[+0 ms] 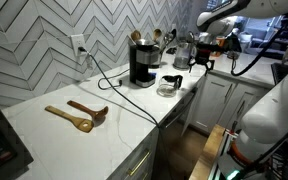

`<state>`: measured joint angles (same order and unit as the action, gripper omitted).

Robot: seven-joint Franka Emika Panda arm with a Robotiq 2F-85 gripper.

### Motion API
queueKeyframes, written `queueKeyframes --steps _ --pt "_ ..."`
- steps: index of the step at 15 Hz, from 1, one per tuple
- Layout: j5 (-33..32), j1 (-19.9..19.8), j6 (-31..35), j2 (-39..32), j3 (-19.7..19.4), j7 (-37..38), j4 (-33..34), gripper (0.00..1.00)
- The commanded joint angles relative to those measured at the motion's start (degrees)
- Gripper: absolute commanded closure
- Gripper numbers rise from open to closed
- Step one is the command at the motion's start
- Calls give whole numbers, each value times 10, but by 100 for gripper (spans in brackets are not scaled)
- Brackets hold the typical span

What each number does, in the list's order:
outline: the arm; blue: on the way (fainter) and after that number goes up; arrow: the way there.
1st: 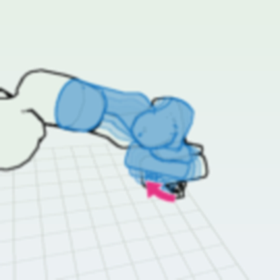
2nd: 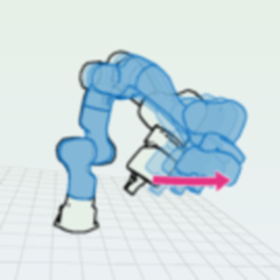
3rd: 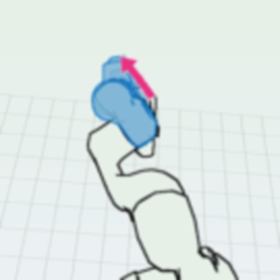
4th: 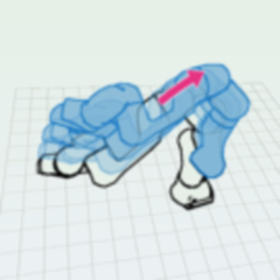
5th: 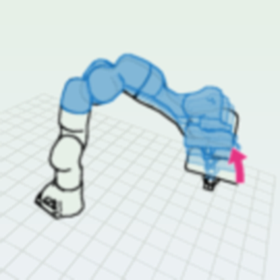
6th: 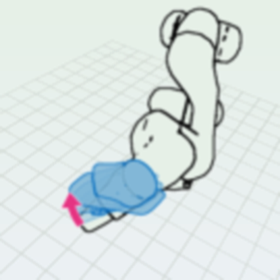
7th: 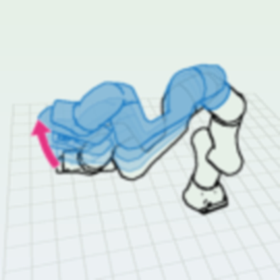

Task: Pick up the coffee jar and slot it into the coffee machine

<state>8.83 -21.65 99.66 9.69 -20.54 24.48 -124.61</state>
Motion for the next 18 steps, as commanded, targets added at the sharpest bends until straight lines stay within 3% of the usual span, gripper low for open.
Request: queueKeyframes --steps 1,13,18 --pt "71 -17 -5 -26 -21 22 -6 0" --pt "307 -51 -27 -131 -65 74 -7 0" --pt "368 -55 -49 -169 -65 67 6 0"
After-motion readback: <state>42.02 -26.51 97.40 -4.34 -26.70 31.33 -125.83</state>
